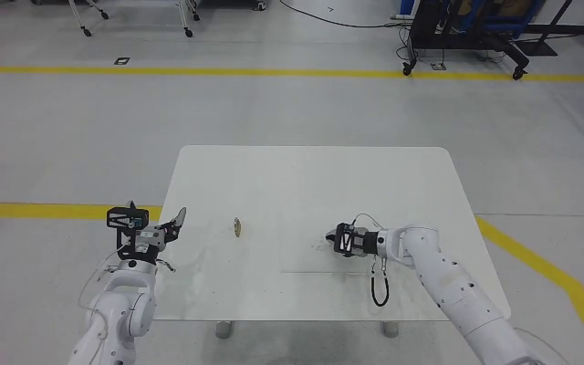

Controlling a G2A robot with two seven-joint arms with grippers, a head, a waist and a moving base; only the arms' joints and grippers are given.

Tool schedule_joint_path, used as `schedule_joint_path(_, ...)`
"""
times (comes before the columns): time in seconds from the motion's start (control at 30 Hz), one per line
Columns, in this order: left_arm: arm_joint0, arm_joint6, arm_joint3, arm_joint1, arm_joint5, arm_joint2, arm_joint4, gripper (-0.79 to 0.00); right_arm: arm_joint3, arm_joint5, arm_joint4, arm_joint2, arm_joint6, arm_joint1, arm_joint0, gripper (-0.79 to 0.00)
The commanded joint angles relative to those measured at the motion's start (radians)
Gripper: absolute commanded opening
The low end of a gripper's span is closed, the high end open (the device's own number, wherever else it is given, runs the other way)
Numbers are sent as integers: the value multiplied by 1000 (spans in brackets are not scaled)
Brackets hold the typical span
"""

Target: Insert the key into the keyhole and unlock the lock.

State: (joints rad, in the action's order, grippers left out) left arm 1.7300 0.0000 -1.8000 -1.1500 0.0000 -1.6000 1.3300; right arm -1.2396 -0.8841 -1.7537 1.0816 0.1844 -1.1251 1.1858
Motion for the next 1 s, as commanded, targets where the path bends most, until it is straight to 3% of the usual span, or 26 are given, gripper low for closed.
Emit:
schedule_joint_path(0.0,0,0,0,0,0,0,0,0,-8,4,3,3,7,2,4,-785)
schedule_joint_path(0.3,0,0,0,0,0,0,0,0,-49,30,167,51,60,7,43,-785)
schedule_joint_path(0.47,0,0,0,0,0,0,0,0,15,5,445,96,42,0,52,-785)
schedule_joint_path(0.97,-3,-2,2,-2,-4,2,-25,0,16,9,449,96,43,-1,54,-785)
